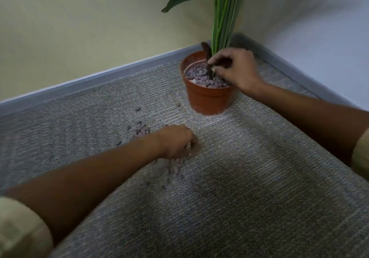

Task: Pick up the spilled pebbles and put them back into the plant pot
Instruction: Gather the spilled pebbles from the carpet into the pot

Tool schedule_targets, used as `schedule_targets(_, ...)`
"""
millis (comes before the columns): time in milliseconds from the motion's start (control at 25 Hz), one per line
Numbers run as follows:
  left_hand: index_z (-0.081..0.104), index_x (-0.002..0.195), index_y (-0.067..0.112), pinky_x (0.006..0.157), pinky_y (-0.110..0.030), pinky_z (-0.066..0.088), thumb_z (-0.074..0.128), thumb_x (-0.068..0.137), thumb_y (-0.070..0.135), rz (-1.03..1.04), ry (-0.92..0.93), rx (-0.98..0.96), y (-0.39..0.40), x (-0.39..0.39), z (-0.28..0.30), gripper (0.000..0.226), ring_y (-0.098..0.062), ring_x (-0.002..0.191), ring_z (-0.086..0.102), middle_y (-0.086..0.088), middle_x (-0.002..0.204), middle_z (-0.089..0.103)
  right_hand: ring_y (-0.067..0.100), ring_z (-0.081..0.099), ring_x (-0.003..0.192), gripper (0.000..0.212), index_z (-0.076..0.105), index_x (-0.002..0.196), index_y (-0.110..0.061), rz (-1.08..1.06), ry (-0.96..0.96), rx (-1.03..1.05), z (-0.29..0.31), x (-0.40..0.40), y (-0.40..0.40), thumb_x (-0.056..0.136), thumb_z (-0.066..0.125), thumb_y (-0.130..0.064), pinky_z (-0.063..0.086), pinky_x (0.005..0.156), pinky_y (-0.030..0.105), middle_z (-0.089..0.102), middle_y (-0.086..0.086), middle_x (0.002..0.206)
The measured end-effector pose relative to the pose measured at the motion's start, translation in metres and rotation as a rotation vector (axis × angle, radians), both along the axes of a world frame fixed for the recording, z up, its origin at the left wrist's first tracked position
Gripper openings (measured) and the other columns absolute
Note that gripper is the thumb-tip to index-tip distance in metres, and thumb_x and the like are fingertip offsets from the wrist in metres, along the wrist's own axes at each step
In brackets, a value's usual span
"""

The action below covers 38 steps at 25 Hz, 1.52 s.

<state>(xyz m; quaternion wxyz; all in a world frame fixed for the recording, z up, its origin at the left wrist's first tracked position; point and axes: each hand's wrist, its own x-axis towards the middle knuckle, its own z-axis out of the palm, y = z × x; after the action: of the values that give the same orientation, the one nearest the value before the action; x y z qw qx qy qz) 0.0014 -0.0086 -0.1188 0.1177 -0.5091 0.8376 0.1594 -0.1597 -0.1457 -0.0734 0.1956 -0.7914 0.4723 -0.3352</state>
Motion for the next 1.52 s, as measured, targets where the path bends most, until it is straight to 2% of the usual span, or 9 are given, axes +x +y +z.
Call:
schedule_targets(160, 0.050, 0.124, 0.018, 0.092, -0.037, 0.047, 0.049, 0.090, 0.025, -0.171, -0.271, 0.019, 0.017, 0.027, 0.029, 0.035, -0.030, 0.113, 0.055, -0.010, 0.122, 0.056, 0.018, 0.065, 0.081, 0.015, 0.066, 0.086, -0.021, 0.303, 0.133, 0.464, -0.056, -0.003, 0.086, 0.075, 0.075, -0.019, 0.055, 0.072, 0.032, 0.066, -0.004, 0.086)
schedule_targets(280, 0.042, 0.125, 0.016, 0.090, -0.040, 0.048, 0.053, 0.088, 0.034, 0.017, -0.138, -0.014, 0.035, 0.045, -0.001, 0.043, -0.032, 0.109, 0.057, -0.011, 0.121, 0.055, 0.016, 0.054, 0.084, 0.047, 0.053, 0.087, -0.027, 0.390, 0.576, 0.640, -0.111, -0.010, 0.131, 0.055, 0.087, -0.033, 0.041, 0.068, 0.026, 0.054, -0.011, 0.083)
schedule_targets(360, 0.036, 0.123, 0.014, 0.086, -0.036, 0.047, 0.062, 0.080, 0.046, 0.252, 0.009, 0.016, 0.047, 0.052, -0.036, 0.059, -0.031, 0.106, 0.057, -0.012, 0.121, 0.055, 0.020, 0.053, 0.099, 0.063, 0.049, 0.102, -0.022, 0.371, 0.686, 0.616, -0.132, -0.016, 0.148, 0.052, 0.087, -0.031, 0.041, 0.076, 0.027, 0.053, 0.000, 0.105)
schedule_targets(480, 0.035, 0.115, 0.015, 0.078, -0.030, 0.041, 0.071, 0.067, 0.057, 0.496, 0.227, 0.078, 0.066, 0.054, -0.078, 0.073, -0.026, 0.100, 0.055, -0.008, 0.113, 0.056, 0.022, 0.053, 0.104, 0.066, 0.049, 0.109, -0.018, 0.321, 0.570, 0.562, -0.141, -0.016, 0.159, 0.054, 0.085, -0.027, 0.045, 0.080, 0.028, 0.052, 0.004, 0.113)
schedule_targets(600, 0.037, 0.111, 0.020, 0.073, -0.025, 0.036, 0.076, 0.062, 0.054, 0.527, 0.356, 0.021, 0.079, 0.058, -0.096, 0.071, -0.013, 0.088, 0.048, 0.007, 0.102, 0.047, 0.010, 0.047, 0.083, 0.047, 0.056, 0.099, -0.022, 0.337, 0.456, 0.523, -0.145, -0.001, 0.151, 0.061, 0.083, -0.030, 0.037, 0.066, 0.022, 0.048, -0.012, 0.083)
schedule_targets(880, 0.057, 0.100, 0.018, 0.072, -0.024, 0.050, 0.073, 0.073, 0.013, 0.579, 0.537, -0.009, 0.072, 0.064, -0.099, 0.032, -0.017, 0.080, 0.062, -0.003, 0.098, 0.060, 0.004, 0.043, 0.067, 0.019, 0.068, 0.091, -0.015, 0.551, 0.585, 0.415, -0.128, 0.029, 0.141, 0.072, 0.070, -0.015, 0.037, 0.067, 0.018, 0.047, -0.009, 0.078)
schedule_targets(1040, 0.060, 0.109, 0.017, 0.077, -0.019, 0.045, 0.071, 0.074, 0.017, 0.468, 0.458, -0.048, 0.067, 0.062, -0.098, 0.037, -0.012, 0.088, 0.056, -0.001, 0.107, 0.057, -0.003, 0.050, 0.059, 0.017, 0.071, 0.083, -0.009, 0.525, 0.586, 0.518, -0.115, 0.031, 0.120, 0.068, 0.078, -0.010, 0.036, 0.053, 0.000, 0.052, -0.013, 0.068)
schedule_targets(1400, 0.047, 0.126, 0.015, 0.090, -0.032, 0.042, 0.050, 0.087, 0.014, 0.195, 0.207, -0.048, 0.069, 0.054, -0.084, 0.039, -0.027, 0.111, 0.054, -0.008, 0.125, 0.049, 0.000, 0.052, 0.057, 0.021, 0.069, 0.080, -0.012, 0.422, 0.479, 0.519, -0.129, 0.026, 0.114, 0.064, 0.079, -0.006, 0.050, 0.061, 0.024, 0.059, -0.010, 0.068)
schedule_targets(1520, 0.051, 0.121, 0.014, 0.089, -0.031, 0.041, 0.050, 0.087, 0.013, 0.219, 0.212, -0.039, 0.072, 0.056, -0.085, 0.035, -0.027, 0.109, 0.055, -0.009, 0.122, 0.052, 0.006, 0.057, 0.056, 0.020, 0.073, 0.086, -0.013, 0.419, 0.461, 0.492, -0.130, 0.030, 0.113, 0.070, 0.071, -0.002, 0.047, 0.056, 0.017, 0.060, -0.008, 0.064)
